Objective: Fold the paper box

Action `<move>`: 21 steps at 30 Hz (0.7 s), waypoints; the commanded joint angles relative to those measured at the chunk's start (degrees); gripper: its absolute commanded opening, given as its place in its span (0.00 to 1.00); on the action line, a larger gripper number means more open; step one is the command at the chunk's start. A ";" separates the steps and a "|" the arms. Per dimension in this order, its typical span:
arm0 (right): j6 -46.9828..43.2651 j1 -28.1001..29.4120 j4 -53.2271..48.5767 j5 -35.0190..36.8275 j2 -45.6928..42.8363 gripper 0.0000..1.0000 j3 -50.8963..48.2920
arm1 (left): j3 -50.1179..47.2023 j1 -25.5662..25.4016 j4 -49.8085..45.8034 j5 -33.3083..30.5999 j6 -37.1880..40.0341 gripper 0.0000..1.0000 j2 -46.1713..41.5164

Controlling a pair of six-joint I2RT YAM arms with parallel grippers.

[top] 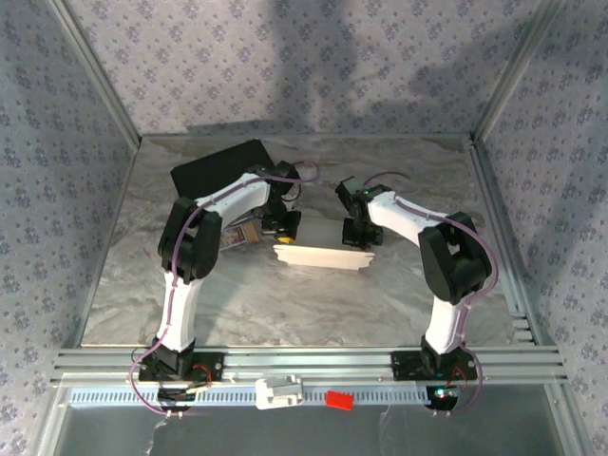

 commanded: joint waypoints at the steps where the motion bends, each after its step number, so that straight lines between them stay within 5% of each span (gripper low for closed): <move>1: 1.02 0.27 -0.38 -3.52 1.16 0.03 -1.34 | 0.41 -0.10 6.50 -5.59 -1.18 0.00 -0.42; 9: -6.47 -3.08 10.12 -17.22 1.04 0.30 -6.93 | 0.69 -0.40 5.47 -7.47 0.20 0.00 -0.86; 15: -4.82 -3.02 9.34 -18.09 3.35 0.32 -6.92 | -0.71 0.18 7.05 -6.06 1.13 0.00 -1.79; 17: -4.37 -2.78 8.98 -17.55 5.53 0.27 -5.76 | -0.82 0.17 7.33 -5.44 1.28 0.00 -1.59; 21: -2.92 -2.24 6.04 -11.33 5.19 0.01 -2.47 | -0.71 0.28 6.93 -6.25 2.23 0.00 -2.51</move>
